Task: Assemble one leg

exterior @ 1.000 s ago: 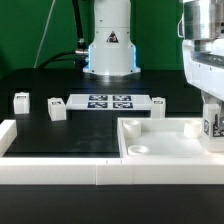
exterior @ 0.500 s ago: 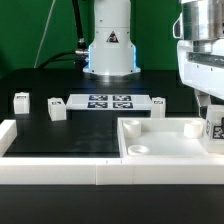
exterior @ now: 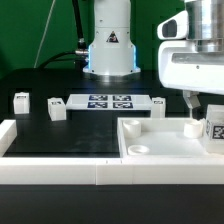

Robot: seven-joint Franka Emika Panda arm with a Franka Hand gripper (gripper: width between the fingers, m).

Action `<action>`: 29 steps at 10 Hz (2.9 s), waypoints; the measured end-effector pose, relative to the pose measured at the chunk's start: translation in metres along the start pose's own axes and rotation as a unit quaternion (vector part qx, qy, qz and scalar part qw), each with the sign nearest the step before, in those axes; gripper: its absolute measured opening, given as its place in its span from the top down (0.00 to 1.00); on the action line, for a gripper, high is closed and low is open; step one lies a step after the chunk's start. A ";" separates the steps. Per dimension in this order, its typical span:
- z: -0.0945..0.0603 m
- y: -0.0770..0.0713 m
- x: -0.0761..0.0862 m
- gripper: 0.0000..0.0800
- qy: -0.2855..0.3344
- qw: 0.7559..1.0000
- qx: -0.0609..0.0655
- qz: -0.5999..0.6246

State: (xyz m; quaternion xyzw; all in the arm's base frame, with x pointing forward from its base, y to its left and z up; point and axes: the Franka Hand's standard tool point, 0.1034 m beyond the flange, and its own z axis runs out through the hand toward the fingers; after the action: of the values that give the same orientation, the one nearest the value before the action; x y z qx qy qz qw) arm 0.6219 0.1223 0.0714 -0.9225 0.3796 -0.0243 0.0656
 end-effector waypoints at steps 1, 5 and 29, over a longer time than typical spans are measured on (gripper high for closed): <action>0.000 0.000 0.000 0.19 0.001 0.999 -0.001 -0.048; 0.001 0.002 0.000 0.19 0.007 0.971 -0.027 -0.238; 0.005 0.000 -0.004 0.54 -0.008 0.878 0.014 0.479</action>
Offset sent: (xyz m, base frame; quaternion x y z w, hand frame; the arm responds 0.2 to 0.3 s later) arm 0.0039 0.0017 -0.0004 -0.0556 0.0030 -0.2272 0.9722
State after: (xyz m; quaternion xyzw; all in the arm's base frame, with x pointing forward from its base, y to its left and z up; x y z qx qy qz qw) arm 0.6195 0.1251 0.0667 -0.6275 0.7739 0.0123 0.0852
